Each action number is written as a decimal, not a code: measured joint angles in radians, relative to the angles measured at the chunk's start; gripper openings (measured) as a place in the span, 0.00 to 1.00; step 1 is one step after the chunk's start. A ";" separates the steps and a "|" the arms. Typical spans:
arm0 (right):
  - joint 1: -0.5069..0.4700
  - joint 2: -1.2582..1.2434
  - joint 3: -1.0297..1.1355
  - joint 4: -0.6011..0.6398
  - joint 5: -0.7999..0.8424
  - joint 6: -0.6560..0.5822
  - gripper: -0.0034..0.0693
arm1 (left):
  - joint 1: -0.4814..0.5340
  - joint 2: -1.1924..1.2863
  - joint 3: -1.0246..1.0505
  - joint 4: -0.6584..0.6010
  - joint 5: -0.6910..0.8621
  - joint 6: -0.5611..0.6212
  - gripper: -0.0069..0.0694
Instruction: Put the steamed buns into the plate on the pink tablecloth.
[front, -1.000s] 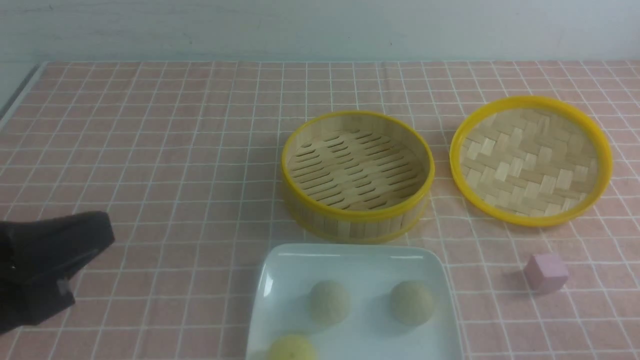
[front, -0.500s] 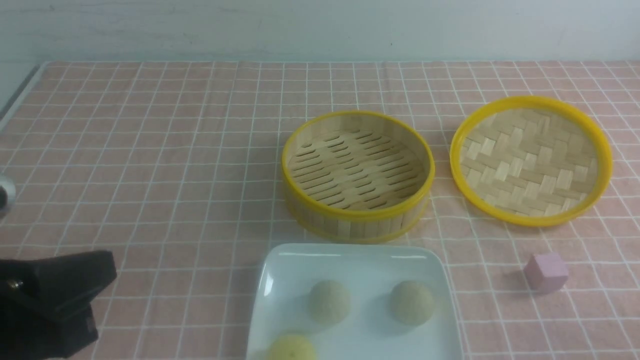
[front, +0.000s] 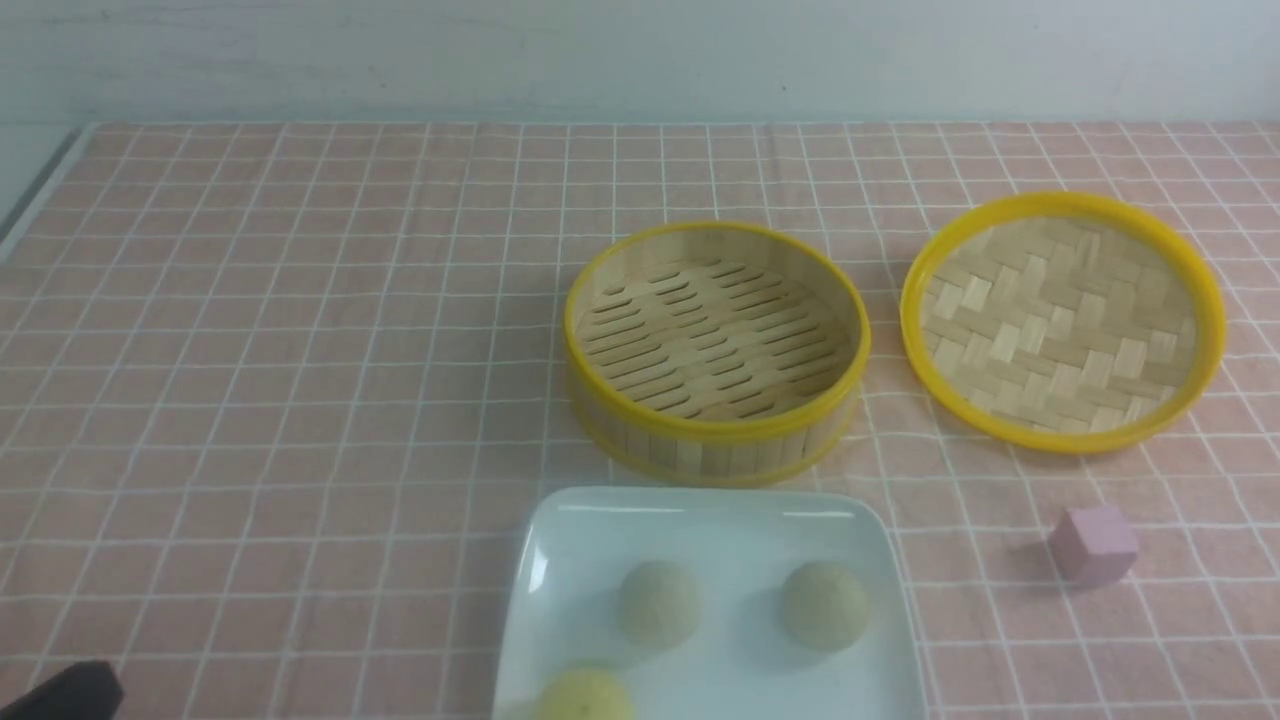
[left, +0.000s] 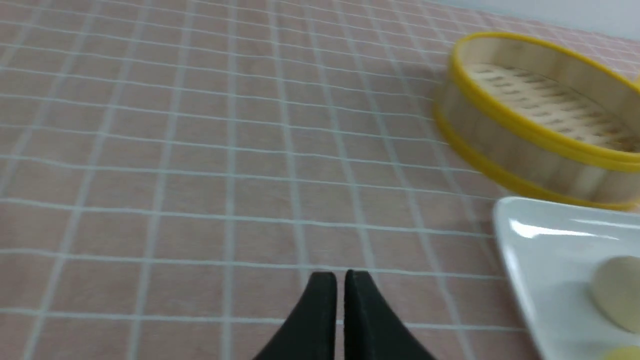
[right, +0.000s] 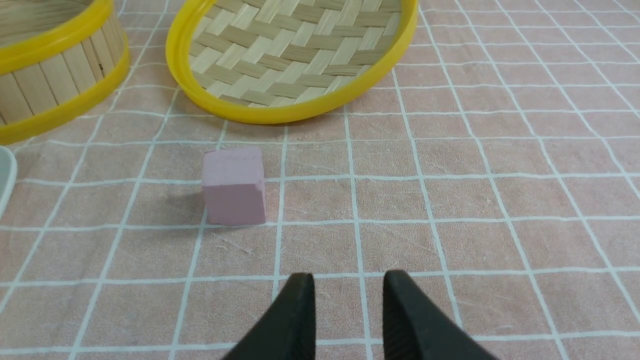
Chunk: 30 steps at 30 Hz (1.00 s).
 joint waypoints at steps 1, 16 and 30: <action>0.000 0.000 0.000 0.000 0.000 0.000 0.31 | 0.046 -0.024 0.025 0.002 0.000 0.002 0.16; 0.000 0.000 0.000 0.000 0.000 0.000 0.33 | 0.121 -0.045 0.061 0.063 0.017 0.009 0.18; 0.000 0.000 0.000 0.000 0.000 0.000 0.37 | 0.116 -0.045 0.060 0.067 0.026 0.009 0.20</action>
